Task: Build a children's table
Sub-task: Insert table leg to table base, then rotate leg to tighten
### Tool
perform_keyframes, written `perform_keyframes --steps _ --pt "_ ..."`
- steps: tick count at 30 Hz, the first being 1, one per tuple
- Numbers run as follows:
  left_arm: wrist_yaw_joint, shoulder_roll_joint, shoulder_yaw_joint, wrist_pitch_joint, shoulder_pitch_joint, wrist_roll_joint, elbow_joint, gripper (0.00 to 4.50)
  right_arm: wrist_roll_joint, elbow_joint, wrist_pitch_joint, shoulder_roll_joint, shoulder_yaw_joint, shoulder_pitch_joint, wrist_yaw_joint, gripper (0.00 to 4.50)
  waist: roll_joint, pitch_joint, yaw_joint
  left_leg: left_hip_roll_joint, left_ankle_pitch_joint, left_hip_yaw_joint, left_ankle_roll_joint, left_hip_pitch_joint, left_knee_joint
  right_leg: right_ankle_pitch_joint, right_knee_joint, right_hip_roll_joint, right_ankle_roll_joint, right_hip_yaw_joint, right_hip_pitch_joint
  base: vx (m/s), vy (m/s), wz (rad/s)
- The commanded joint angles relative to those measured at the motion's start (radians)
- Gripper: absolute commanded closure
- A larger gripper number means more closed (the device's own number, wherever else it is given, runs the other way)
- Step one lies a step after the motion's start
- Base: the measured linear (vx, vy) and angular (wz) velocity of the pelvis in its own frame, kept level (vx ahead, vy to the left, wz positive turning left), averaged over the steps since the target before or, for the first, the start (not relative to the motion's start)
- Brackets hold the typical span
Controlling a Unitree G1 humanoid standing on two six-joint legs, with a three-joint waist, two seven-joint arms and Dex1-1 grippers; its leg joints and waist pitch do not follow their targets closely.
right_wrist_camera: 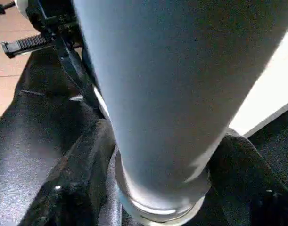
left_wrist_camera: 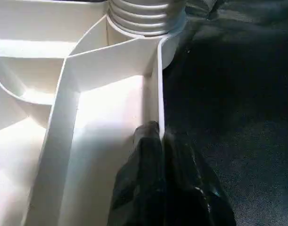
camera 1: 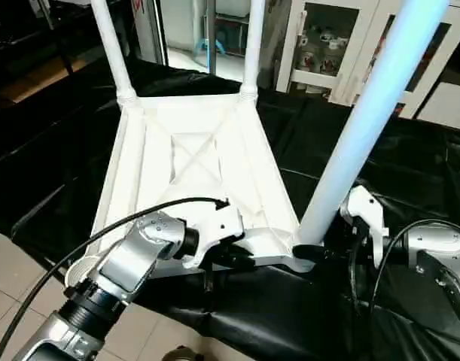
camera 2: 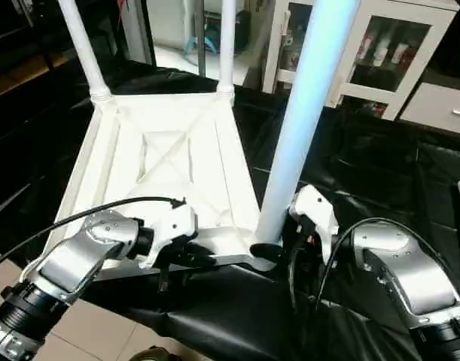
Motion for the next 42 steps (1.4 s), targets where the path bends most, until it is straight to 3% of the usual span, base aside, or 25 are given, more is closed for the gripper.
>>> perform_keyframes --steps 1,4,10,16,18,19,21,23,24,25,29,30,31,37,42 --pt "-0.022 -0.014 0.002 -0.041 -0.017 -0.034 -0.036 4.5 -0.006 0.0 -0.008 0.003 0.021 -0.008 0.011 1.73 -0.01 -0.071 -0.005 0.105 -0.11 -0.055 0.062 0.027 -0.072 -0.145 -0.072 -0.119 -0.214 0.066 0.043 0.0 0.0 0.0" --pt "-0.023 -0.013 0.002 -0.042 -0.018 -0.034 -0.034 4.5 -0.008 0.004 -0.01 0.005 0.025 -0.011 0.01 2.12 -0.01 -0.071 -0.005 0.106 -0.11 -0.055 0.061 0.027 -0.073 -0.143 -0.071 -0.118 -0.213 0.067 0.044 0.0 0.0 0.0" --pt "-0.023 -0.012 0.001 -0.041 -0.014 -0.035 -0.034 4.5 -0.02 0.014 -0.018 0.01 0.03 -0.004 0.017 2.32 -0.009 -0.071 -0.006 0.106 -0.117 -0.055 0.058 0.027 -0.073 -0.15 -0.072 -0.118 -0.212 0.066 0.044 0.0 0.0 0.0" --pt "0.011 -0.035 0.021 -0.026 -0.018 -0.041 -0.009 4.5 -0.052 0.095 -0.013 0.074 0.0 -0.007 -0.107 2.39 -0.008 -0.071 -0.012 0.105 -0.135 -0.056 0.046 0.028 -0.074 -0.165 -0.074 -0.118 -0.215 0.066 0.044 0.0 0.0 0.0" --pt "0.069 -0.078 0.046 -0.01 -0.039 -0.04 0.039 4.5 -0.08 0.16 -0.007 0.141 -0.03 -0.029 -0.239 2.39 -0.006 -0.063 -0.025 0.101 -0.18 -0.057 0.025 0.029 -0.079 -0.227 -0.084 -0.116 -0.214 0.063 0.039 0.0 0.0 0.0" --pt "0.08 -0.086 0.051 -0.008 -0.043 -0.04 0.048 4.5 -0.084 0.17 -0.007 0.153 -0.035 -0.032 -0.262 2.4 -0.009 -0.064 -0.032 0.1 -0.199 -0.059 0.009 0.028 -0.08 -0.262 -0.086 -0.118 -0.203 0.063 0.046 0.0 0.0 0.0" --pt "0.137 -0.127 0.073 -0.002 -0.07 -0.034 0.101 4.5 -0.106 0.212 -0.006 0.212 -0.052 -0.049 -0.362 2.41 -0.007 -0.058 -0.043 0.096 -0.238 -0.06 -0.005 0.033 -0.082 -0.319 -0.097 -0.116 -0.19 0.063 0.039 0.0 0.0 0.0" --pt "0.198 -0.16 0.084 -0.005 -0.103 -0.016 0.155 4.5 -0.132 0.251 0.0 0.269 -0.065 -0.072 -0.462 2.41 -0.009 -0.06 -0.055 0.096 -0.26 -0.064 -0.018 0.035 -0.082 -0.359 -0.099 -0.119 -0.174 0.065 0.042 0.0 0.0 0.0" --pt "0.223 -0.172 0.089 -0.007 -0.117 -0.01 0.177 4.5 -0.142 0.268 0.002 0.292 -0.07 -0.082 -0.502 2.41 -0.003 -0.061 -0.058 0.094 -0.252 -0.063 -0.019 0.033 -0.081 -0.35 -0.098 -0.118 -0.177 0.066 0.041 0.0 0.0 0.0" --pt "0.252 -0.188 0.097 -0.007 -0.133 -0.004 0.201 4.5 -0.152 0.287 0.003 0.318 -0.074 -0.094 -0.547 2.42 -0.006 -0.062 -0.064 0.093 -0.25 -0.064 -0.023 0.033 -0.083 -0.339 -0.097 -0.116 -0.177 0.064 0.041 0.0 0.0 0.0" --pt "0.443 -0.277 0.15 0.012 -0.224 0.037 0.332 4.5 -0.219 0.426 -0.026 0.462 -0.11 -0.166 -0.837 2.43 -0.004 -0.064 -0.08 0.09 -0.236 -0.06 -0.028 0.032 -0.08 -0.307 -0.098 -0.115 -0.191 0.067 0.037 0.0 0.0 0.0" --pt "0.443 -0.277 0.15 0.012 -0.224 0.037 0.332 4.5 -0.219 0.426 -0.026 0.462 -0.11 -0.166 -0.837 2.43 -0.004 -0.065 -0.081 0.09 -0.236 -0.062 -0.032 0.035 -0.08 -0.305 -0.096 -0.116 -0.194 0.065 0.037 0.0 0.0 0.0" --pt "0.47 -0.289 0.157 0.016 -0.236 0.042 0.349 4.5 -0.225 0.445 -0.03 0.483 -0.119 -0.176 -0.88 2.43 -0.005 -0.069 -0.079 0.089 -0.212 -0.062 -0.024 0.029 -0.079 -0.283 -0.095 -0.119 -0.194 0.065 0.048 0.0 0.0 0.0" --pt "0.606 -0.356 0.185 0.002 -0.305 0.061 0.457 4.5 -0.255 0.589 -0.063 0.608 -0.152 -0.248 -1.099 2.44 -0.006 -0.073 -0.076 0.089 -0.143 -0.055 0.009 0.028 -0.077 -0.169 -0.084 -0.116 -0.215 0.066 0.047 0.0 0.0 0.0" --pt "0.589 -0.356 0.172 -0.003 -0.302 0.069 0.461 4.5 -0.259 0.634 -0.102 0.633 -0.156 -0.289 -1.115 2.45 -0.007 -0.068 -0.078 0.091 -0.174 -0.055 0.008 0.03 -0.08 -0.203 -0.088 -0.117 -0.206 0.066 0.047 0.0 0.0 0.0"
